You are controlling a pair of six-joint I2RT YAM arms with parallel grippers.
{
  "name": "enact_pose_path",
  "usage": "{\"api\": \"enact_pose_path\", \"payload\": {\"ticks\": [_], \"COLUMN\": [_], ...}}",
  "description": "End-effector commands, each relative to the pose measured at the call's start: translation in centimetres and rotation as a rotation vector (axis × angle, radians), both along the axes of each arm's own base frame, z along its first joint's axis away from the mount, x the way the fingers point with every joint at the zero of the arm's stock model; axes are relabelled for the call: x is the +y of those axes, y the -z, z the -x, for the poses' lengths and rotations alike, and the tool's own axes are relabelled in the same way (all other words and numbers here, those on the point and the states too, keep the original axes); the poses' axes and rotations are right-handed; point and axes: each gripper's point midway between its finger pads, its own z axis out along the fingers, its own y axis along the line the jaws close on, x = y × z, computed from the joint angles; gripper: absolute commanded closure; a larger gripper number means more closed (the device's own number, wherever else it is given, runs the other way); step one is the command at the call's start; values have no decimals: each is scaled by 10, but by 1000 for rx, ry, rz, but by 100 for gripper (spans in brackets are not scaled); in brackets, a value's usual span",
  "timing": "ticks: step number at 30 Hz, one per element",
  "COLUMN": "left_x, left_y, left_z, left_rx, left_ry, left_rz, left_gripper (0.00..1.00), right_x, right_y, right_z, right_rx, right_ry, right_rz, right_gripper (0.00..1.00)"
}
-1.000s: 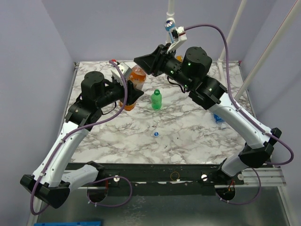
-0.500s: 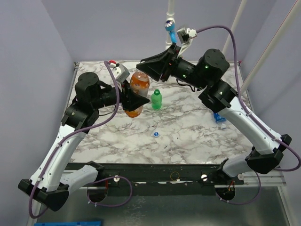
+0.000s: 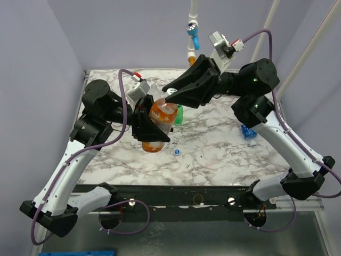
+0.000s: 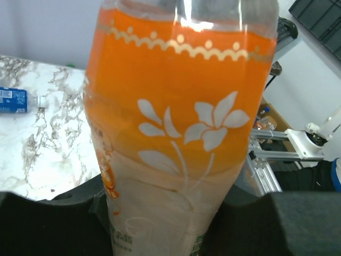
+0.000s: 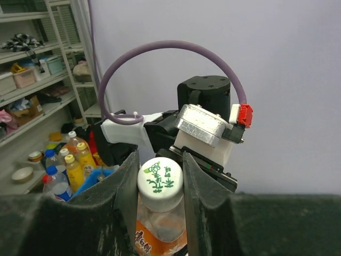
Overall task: Unscrew the bottle caps
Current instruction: Unscrew the bottle cap from the plastic bottle.
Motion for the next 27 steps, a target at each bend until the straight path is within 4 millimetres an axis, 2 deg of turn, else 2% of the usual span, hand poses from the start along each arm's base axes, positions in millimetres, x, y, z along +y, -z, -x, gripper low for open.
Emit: {"api": "enact_pose_path", "payload": {"ticks": [1,2,3,6,7,13,15,18,22,24,27], "left_x": [3,2,1,0,1,17,22,24,26,26,25], "left_y": [-12,-11,-11,0,2,19,24,29,37,38,39], "left_z": [1,-4,-13,-50,-62,-121,-135,-142,-151,-151,-150], "left_rx": [-22,-38,-56,-146,-162,-289,-301,-298,-326,-327,-325], "left_ry": [-4,-36,-87,-281,-346,-653,-719,-757,-797,-796,-792], "left_rz": [22,27,32,16,6,-79,-113,-142,-183,-187,-188], "left_gripper": [100,100,100,100,100,100,100,100,100,100,100], "right_x": [-14,-12,-9,-5,-4,3,3,6,11,12,14], "right_y": [3,-2,-5,-6,-7,8,14,21,23,24,23], "right_z": [22,8,-10,-55,-66,-118,-133,-143,-146,-146,-146], "right_rx": [-31,-21,24,115,140,250,272,282,286,291,298], "right_ry": [-61,26,124,346,396,620,687,733,734,733,725], "right_rz": [48,33,32,38,37,104,126,136,135,128,112], "right_gripper": [74,38,21,2,0,0,3,10,17,25,42]}}
